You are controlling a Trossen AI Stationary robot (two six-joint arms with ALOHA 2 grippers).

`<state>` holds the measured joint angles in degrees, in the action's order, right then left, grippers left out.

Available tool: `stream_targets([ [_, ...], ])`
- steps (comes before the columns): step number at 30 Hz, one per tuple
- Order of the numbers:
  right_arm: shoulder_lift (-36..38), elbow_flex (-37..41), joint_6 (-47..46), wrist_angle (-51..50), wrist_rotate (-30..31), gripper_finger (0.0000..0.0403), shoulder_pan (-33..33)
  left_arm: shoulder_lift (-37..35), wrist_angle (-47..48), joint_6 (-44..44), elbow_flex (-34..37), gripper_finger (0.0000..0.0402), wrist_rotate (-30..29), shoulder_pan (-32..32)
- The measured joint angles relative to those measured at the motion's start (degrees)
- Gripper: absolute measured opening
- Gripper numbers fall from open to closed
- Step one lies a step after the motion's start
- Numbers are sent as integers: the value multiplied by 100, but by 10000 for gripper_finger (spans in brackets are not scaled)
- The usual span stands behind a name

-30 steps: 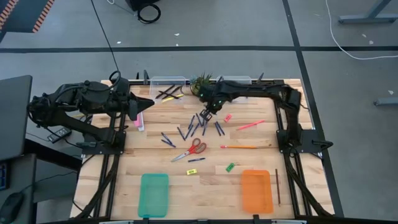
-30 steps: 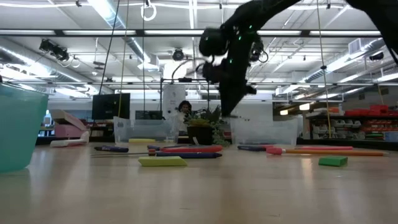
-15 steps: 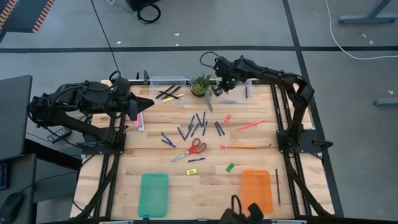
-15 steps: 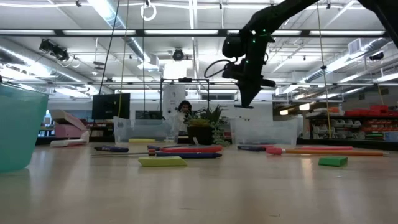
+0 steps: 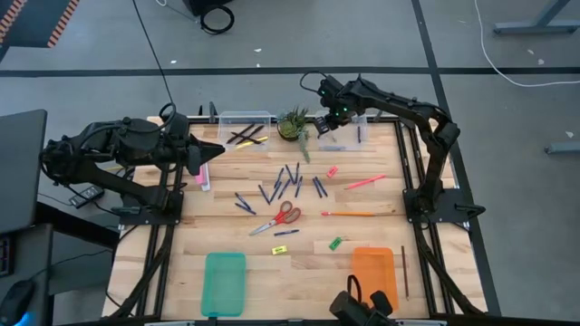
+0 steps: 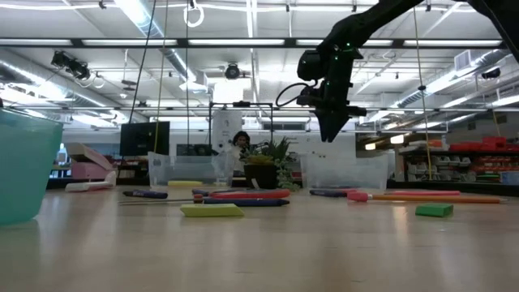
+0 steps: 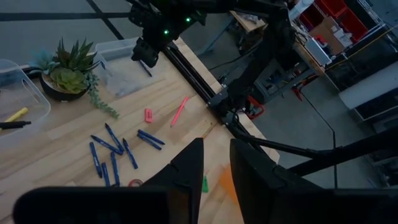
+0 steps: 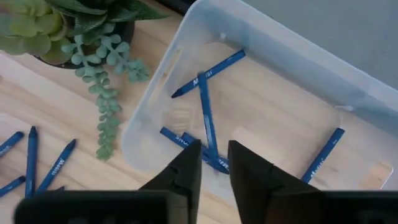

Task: Sort crayons/erasers/pens/pencils in bins
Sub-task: Put the blue crayon into the right transparent bin

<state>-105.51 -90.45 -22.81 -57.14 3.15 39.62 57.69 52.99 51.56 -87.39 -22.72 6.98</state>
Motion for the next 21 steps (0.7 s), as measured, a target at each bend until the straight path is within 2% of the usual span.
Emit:
stream_targets([
  [6, 0, 0, -20, -14, 15, 118, -17, 0, 0, 23, 0, 87, 0, 0],
  [10, 0, 0, -176, -81, -299, 122, -201, 0, 0, 23, 0, 83, 0, 0],
  [16, 0, -4, -587, -293, -780, 122, -840, 0, 0, 23, 0, 87, 0, 0],
  [21, 0, -4, -922, -554, -819, 120, -1546, 0, 0, 23, 0, 91, 0, -2],
])
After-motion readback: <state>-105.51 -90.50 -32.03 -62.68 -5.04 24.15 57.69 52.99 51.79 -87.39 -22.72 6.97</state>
